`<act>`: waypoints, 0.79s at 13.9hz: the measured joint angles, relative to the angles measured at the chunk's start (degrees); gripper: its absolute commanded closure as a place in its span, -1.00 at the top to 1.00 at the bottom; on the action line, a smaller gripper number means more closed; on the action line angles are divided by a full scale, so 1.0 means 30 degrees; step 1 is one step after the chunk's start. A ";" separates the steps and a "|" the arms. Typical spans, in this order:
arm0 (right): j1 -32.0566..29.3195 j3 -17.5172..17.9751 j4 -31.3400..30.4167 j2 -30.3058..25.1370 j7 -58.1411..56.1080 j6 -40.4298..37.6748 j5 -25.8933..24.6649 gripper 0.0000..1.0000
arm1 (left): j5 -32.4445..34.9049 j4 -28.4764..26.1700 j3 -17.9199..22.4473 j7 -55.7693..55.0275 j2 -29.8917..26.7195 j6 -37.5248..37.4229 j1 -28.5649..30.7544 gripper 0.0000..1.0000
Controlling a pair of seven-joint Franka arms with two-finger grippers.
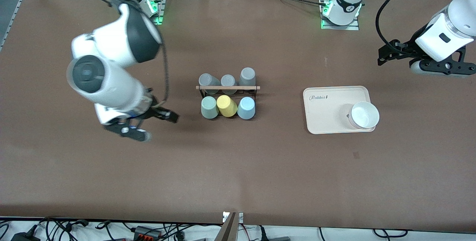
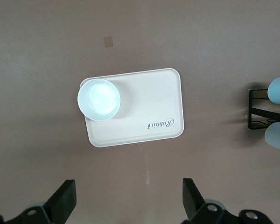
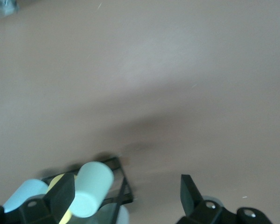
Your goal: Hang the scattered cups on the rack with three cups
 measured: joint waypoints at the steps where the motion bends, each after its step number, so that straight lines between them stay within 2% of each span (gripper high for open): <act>1: -0.0719 -0.0004 0.0115 -0.0271 -0.0785 -0.0331 -0.0005 1.00 | -0.0005 0.0000 0.0000 0.0010 0.0001 0.0000 0.0012 1.00; 7: -0.4404 -0.0021 0.0017 -0.1970 -0.5954 -0.2524 -0.0463 1.00 | -0.0010 0.0034 -0.0291 0.0089 0.0011 -0.0373 -0.0008 1.00; 11: -0.5520 -0.0015 -0.1993 -0.3936 -0.7859 -0.2653 -0.0650 1.00 | -0.0010 0.0044 -0.0456 0.0034 0.0010 -0.0503 -0.0012 1.00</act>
